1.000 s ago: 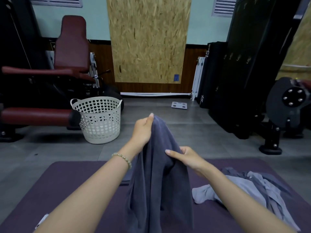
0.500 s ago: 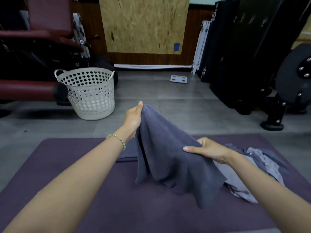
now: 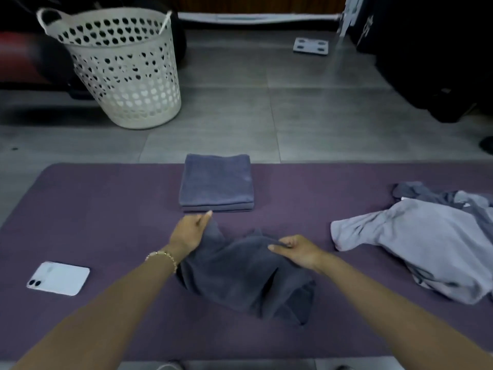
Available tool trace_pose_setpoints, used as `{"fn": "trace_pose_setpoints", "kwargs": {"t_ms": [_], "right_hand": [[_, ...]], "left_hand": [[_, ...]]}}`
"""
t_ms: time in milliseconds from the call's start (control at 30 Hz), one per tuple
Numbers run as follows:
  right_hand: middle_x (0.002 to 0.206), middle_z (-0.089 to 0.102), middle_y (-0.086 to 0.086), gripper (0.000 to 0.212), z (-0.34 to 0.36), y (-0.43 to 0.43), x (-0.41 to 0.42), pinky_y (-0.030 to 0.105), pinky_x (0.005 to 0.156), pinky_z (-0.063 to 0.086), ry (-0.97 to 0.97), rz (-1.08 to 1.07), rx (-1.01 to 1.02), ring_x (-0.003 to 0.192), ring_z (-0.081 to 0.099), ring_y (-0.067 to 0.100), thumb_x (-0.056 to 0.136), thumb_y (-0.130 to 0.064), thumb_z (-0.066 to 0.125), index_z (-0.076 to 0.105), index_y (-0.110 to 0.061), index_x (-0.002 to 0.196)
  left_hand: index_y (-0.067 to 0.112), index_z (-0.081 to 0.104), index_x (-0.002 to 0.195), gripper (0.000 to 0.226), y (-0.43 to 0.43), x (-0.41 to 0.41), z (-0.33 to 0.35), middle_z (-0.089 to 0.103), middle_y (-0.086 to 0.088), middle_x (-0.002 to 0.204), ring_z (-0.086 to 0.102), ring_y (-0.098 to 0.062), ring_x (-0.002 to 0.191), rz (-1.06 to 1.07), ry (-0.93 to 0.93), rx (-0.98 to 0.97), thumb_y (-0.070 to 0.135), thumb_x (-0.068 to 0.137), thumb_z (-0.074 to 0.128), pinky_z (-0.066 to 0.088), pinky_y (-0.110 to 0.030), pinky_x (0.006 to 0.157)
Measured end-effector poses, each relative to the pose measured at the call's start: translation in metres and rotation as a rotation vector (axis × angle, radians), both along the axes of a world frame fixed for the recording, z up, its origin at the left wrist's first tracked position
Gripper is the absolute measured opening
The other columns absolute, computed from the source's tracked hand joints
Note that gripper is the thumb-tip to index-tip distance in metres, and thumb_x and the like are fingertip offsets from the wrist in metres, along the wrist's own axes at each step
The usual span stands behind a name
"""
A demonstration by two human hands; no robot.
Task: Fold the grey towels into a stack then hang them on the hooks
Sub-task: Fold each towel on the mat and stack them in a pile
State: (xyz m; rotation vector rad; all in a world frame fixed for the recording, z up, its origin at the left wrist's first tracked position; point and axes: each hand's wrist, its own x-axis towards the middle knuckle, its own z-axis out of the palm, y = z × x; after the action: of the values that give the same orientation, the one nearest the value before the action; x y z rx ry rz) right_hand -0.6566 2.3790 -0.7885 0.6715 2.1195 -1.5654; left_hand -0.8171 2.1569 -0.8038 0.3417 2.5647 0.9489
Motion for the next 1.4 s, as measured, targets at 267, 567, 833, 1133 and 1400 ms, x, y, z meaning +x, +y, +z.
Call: {"fn": "trace_pose_setpoints", "kwargs": {"t_ms": [267,567,833,1133,1400], "right_hand": [[0.109,0.068,-0.011,0.074,-0.119,0.023,0.024,0.028,0.094,0.050,-0.117,0.097,0.035,0.103,0.062,0.005,0.048,-0.072,0.076,0.068,-0.027,0.105],[0.096,0.072,0.005,0.070,-0.121,0.051,0.049,0.030,0.085,0.052,0.066,0.008,-0.082,0.090,0.066,0.012,0.063,-0.063,0.075,0.066,-0.006,0.103],[0.096,0.074,0.002,0.049,-0.104,0.078,0.040,0.023,0.080,0.054,-0.222,0.137,-0.143,0.091,0.069,0.014,0.061,-0.039,0.086,0.072,-0.011,0.098],[0.096,0.075,0.002,0.020,-0.082,0.069,0.008,0.018,0.075,0.054,0.035,-0.086,-0.222,0.089,0.070,0.013,0.083,-0.019,0.070,0.072,-0.013,0.102],[0.101,0.073,-0.002,0.028,-0.122,0.060,0.045,0.013,0.075,0.051,-0.072,-0.053,-0.056,0.089,0.068,0.002,0.079,-0.022,0.075,0.067,-0.015,0.105]], "left_hand": [[0.027,0.060,0.121,0.042,0.025,0.028,-0.096,0.065,0.001,0.119,0.058,-0.020,0.110,-0.223,-0.048,-0.285,0.053,0.095,0.040,0.043,-0.027,0.083],[0.012,0.024,0.147,0.063,0.040,0.020,-0.132,0.027,-0.017,0.144,0.053,-0.039,0.112,0.029,-0.065,-0.296,0.046,0.097,0.042,0.044,-0.041,0.083],[0.004,0.048,0.129,0.055,0.028,0.003,-0.149,0.052,-0.019,0.130,0.054,-0.038,0.111,0.159,-0.200,-0.211,0.045,0.093,0.050,0.045,-0.038,0.091],[0.049,0.063,0.089,0.054,0.023,0.026,-0.108,0.053,0.006,0.082,0.055,-0.005,0.079,-0.519,-0.036,0.077,0.079,0.082,0.019,0.042,-0.017,0.078],[0.019,0.061,0.112,0.043,0.047,0.038,-0.105,0.068,-0.006,0.108,0.061,-0.027,0.102,-0.449,-0.008,-0.177,0.046,0.099,0.032,0.047,-0.034,0.087]]}}
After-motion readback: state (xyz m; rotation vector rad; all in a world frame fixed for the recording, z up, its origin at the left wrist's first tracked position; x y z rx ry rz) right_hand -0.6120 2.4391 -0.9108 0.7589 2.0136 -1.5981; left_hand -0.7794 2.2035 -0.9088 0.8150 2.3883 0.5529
